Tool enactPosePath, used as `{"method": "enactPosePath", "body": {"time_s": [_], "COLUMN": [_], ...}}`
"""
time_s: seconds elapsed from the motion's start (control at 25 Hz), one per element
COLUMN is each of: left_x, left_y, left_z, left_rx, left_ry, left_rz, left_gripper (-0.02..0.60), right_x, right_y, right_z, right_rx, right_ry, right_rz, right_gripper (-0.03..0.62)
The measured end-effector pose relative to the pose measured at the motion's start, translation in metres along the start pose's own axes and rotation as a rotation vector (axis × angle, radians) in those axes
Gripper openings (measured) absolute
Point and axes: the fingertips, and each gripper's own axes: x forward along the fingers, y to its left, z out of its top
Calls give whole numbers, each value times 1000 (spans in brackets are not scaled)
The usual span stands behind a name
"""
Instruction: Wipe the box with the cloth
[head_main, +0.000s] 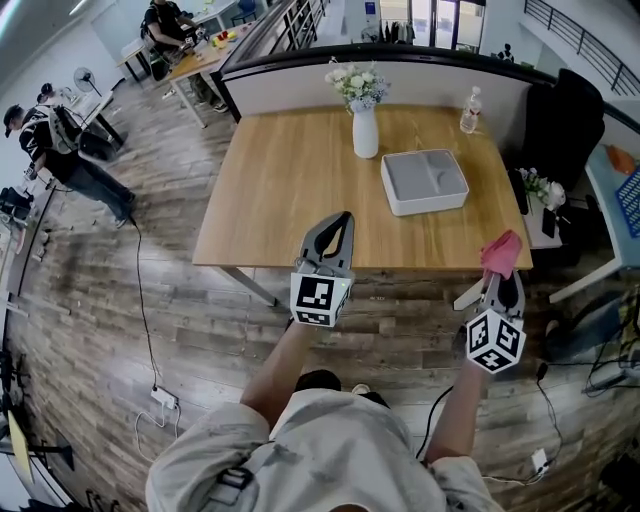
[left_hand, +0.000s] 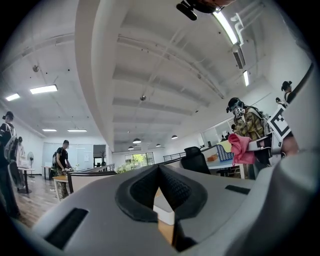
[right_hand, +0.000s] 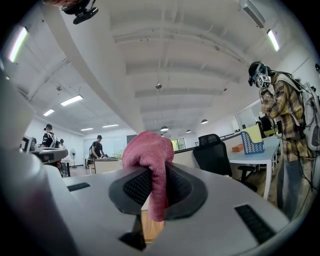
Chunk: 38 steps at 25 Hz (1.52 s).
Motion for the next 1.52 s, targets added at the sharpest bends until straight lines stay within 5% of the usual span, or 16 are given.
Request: {"method": "enactPosePath", "body": {"time_s": [0.64,1.04,1.52], "left_x": [79,157,192], "left_y": [14,60,131], "left_z": [-33,-62,-75], "left_rx": [-58,-97,-110], "left_ry": [-22,17,37], "left_rz": [-1,68,204], "left_gripper": [9,9,10], "right_x": [73,183,290], "right_y": [-20,1,53], "right_z": [-5,-5,-13], "right_rx": [-59,-97,-108], "right_ry": [11,48,75], "right_rz": [-27,41,180], "right_gripper": [63,63,63]}}
